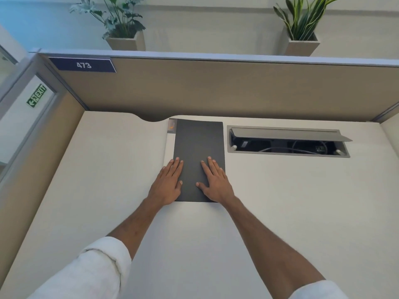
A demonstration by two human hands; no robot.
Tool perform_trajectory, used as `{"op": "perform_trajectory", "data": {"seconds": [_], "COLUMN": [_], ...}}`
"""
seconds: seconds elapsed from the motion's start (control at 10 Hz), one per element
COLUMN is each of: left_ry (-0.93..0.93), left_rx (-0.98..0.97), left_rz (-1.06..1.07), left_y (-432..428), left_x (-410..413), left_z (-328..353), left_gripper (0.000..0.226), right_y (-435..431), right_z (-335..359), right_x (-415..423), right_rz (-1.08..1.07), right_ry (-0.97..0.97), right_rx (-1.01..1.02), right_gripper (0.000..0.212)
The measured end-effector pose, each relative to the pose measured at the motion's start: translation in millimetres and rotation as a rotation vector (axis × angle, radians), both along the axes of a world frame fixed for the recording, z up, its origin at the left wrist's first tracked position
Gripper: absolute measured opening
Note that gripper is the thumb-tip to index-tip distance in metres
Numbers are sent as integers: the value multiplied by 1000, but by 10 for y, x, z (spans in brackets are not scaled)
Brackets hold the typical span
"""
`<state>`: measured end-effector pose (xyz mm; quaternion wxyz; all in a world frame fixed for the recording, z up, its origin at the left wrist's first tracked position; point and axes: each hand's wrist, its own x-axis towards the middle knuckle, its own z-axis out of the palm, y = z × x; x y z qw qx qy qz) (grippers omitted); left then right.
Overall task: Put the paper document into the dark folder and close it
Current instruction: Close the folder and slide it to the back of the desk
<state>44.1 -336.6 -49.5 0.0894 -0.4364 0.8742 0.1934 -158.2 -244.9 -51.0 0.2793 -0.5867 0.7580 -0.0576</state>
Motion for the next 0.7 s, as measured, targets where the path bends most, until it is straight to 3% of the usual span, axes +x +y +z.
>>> {"op": "perform_trajectory", "data": {"seconds": [0.7], "left_ry": [-31], "left_rx": [-41], "left_rz": [-3], "left_y": [-220], "left_x": [-194], "left_z": [-63], "left_gripper": [74], "right_y": [-246], "right_z": [40], "right_x": [-134], "right_rz": [8], "right_ry": [32], "right_rx": [16], "right_gripper": [85]}}
